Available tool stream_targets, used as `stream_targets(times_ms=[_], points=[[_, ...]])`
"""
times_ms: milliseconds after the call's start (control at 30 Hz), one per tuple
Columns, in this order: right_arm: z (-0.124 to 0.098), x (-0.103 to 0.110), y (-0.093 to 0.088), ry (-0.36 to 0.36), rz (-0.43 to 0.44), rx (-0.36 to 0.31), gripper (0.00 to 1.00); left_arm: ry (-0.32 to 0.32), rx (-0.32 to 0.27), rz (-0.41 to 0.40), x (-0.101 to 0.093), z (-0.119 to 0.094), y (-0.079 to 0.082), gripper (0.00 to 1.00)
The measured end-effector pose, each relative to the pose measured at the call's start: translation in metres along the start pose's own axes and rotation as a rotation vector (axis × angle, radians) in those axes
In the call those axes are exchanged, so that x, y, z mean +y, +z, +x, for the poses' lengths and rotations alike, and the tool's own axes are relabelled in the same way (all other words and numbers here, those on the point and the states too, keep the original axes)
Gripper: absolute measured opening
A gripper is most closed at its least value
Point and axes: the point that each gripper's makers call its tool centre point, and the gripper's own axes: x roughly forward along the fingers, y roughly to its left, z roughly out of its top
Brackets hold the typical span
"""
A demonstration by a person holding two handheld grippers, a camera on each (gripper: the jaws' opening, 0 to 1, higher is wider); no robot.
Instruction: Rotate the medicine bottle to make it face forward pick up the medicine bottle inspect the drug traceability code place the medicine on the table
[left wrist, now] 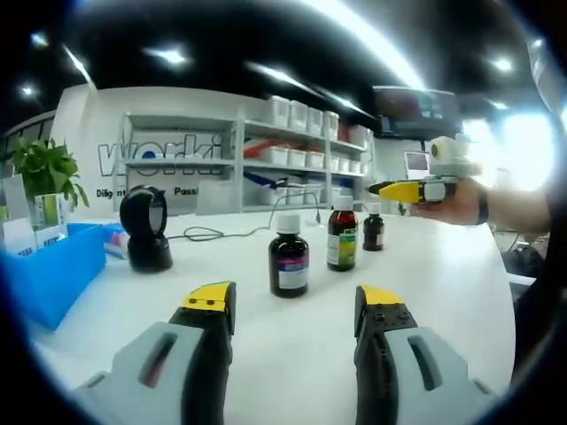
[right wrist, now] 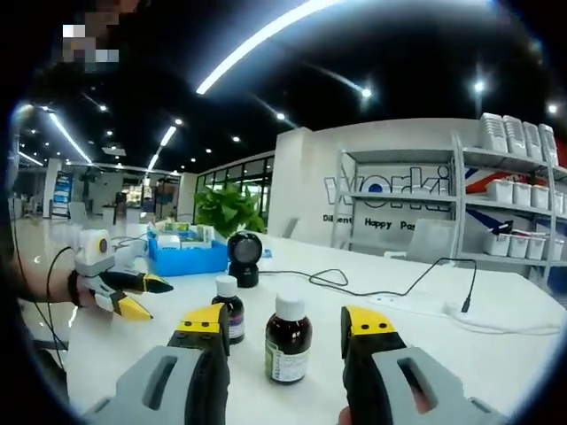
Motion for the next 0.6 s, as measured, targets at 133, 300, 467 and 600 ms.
stream_targets(times_ms=[133, 300, 467, 600], points=[[-0.015, -0.003, -0.008, -0.019, 0.013, -0.005, 0.44, -0.003, 0.006, 0.001, -0.001, 0.000, -0.001, 0.45], [-0.029, -0.010, -0.017, -0.056, 0.039, -0.002, 0.42, -0.002, -0.012, 0.008, -0.002, -0.002, 0.003, 0.45], [-0.044, -0.014, -0.023, -0.098, 0.077, -0.007, 0.41, -0.019, 0.005, 0.028, -0.007, -0.001, 0.000, 0.45], [-0.055, -0.016, -0.026, -0.101, 0.049, -0.016, 0.42, -0.023, 0.012, 0.025, -0.008, 0.000, -0.001, 0.45]])
